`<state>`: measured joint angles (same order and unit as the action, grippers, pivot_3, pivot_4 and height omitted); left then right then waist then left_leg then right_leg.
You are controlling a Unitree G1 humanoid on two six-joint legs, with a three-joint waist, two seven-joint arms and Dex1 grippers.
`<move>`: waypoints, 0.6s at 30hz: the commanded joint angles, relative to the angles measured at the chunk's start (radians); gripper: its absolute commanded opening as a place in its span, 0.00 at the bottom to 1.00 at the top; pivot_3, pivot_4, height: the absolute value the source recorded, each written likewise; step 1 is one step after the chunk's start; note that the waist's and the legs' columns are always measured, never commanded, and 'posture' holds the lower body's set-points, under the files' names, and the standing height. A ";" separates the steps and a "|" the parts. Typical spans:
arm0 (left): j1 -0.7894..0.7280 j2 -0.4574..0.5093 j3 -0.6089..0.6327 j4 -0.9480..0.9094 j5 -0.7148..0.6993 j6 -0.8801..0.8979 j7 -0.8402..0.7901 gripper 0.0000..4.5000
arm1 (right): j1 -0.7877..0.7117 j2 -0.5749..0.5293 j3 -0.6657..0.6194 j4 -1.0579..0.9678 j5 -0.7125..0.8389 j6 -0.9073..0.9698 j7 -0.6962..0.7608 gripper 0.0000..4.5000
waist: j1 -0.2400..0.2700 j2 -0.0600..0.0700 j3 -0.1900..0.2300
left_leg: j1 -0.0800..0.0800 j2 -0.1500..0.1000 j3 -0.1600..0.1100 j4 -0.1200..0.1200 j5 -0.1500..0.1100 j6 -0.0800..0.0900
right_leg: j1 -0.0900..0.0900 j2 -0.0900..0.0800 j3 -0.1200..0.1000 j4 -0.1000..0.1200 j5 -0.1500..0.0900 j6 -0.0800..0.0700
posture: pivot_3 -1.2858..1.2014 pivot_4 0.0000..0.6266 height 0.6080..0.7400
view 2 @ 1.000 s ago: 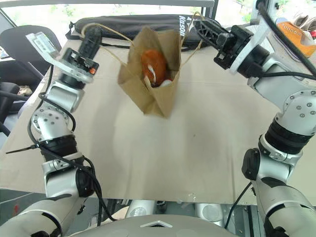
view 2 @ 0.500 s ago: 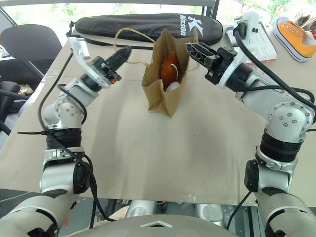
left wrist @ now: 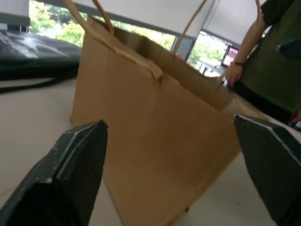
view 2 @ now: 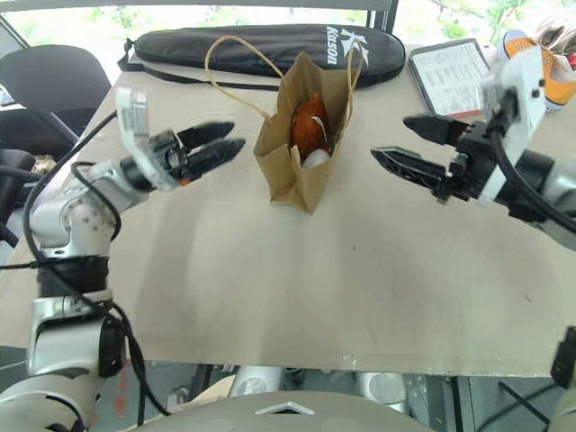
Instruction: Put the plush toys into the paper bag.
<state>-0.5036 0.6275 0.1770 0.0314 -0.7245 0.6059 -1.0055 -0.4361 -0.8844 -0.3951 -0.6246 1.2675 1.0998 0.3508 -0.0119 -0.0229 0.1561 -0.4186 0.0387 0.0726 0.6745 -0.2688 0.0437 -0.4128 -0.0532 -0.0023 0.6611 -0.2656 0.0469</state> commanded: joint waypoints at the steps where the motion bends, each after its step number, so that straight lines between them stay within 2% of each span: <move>1: 0.042 -0.034 -0.022 -0.136 0.005 -0.015 0.039 1.00 | 0.008 0.017 0.120 -0.018 -0.179 -0.118 0.033 0.36 | 0.000 0.000 0.000 | 0.000 0.000 0.000 0.000 0.000 0.001 | 0.000 0.000 0.000 0.000 0.000 0.000 | 0.52 0.24 1.00; 2: 0.051 -0.040 -0.027 -0.151 0.010 -0.018 0.047 1.00 | 0.010 0.025 0.147 -0.013 -0.210 -0.136 0.041 0.24 | 0.000 0.000 0.000 | 0.001 0.000 0.000 0.000 0.000 0.001 | 0.001 0.000 0.001 0.000 0.000 0.000 | 0.52 0.24 1.00; 4: 0.083 -0.078 -0.059 -0.196 0.067 -0.055 0.111 1.00 | 0.009 0.062 0.306 0.046 -0.381 -0.222 0.065 0.02 | 0.001 0.000 0.000 | 0.001 0.000 0.000 0.001 0.000 0.000 | 0.001 0.001 0.002 0.001 0.000 0.000 | 0.52 0.24 1.00; 6: 0.127 -0.112 -0.100 -0.244 0.129 -0.089 0.173 1.00 | -0.012 0.108 0.475 0.151 -0.567 -0.335 0.099 0.01 | -0.002 -0.001 -0.001 | 0.001 -0.001 0.000 0.002 0.001 -0.001 | 0.001 0.001 0.002 0.001 0.000 0.000 | 0.52 0.24 1.00; 7: 0.144 -0.122 -0.114 -0.261 0.161 -0.111 0.195 1.00 | -0.025 0.133 0.516 0.194 -0.620 -0.383 0.122 0.01 | -0.002 -0.001 -0.001 | 0.002 -0.001 0.001 0.002 0.001 -0.001 | 0.002 0.002 0.002 0.001 0.000 0.000 | 0.52 0.24 1.00; 10: 0.201 -0.152 -0.128 -0.324 0.179 -0.126 0.236 1.00 | -0.084 0.253 0.560 0.314 -0.668 -0.497 0.209 0.01 | -0.002 -0.001 0.000 | 0.001 -0.001 0.002 0.002 0.001 -0.002 | 0.000 0.003 0.003 0.001 0.000 0.000 | 0.52 0.24 1.00; 13: 0.231 -0.178 -0.145 -0.374 0.205 -0.133 0.290 1.00 | -0.137 0.326 0.620 0.385 -0.736 -0.558 0.282 0.01 | 0.000 0.000 0.000 | 0.001 0.000 0.001 0.002 0.002 -0.003 | -0.001 0.004 0.002 0.001 0.000 0.000 | 0.52 0.24 1.00; 18: 0.228 -0.215 -0.179 -0.400 0.282 -0.152 0.386 1.00 | -0.187 0.422 0.627 0.443 -0.783 -0.614 0.340 0.01 | 0.007 0.000 0.000 | 0.001 0.000 0.001 0.002 0.001 -0.002 | 0.001 0.002 0.000 0.001 0.000 0.000 | 0.52 0.24 1.00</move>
<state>-0.2673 0.4201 0.0081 -0.3254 -0.4693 0.4850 -0.6447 -0.6083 -0.4633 0.2409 -0.1738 0.4966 0.5156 0.6718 -0.0048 -0.0231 0.1559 -0.4176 0.0381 0.0730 0.6762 -0.2675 0.0415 -0.4117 -0.0519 -0.0023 0.6620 -0.2655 0.0469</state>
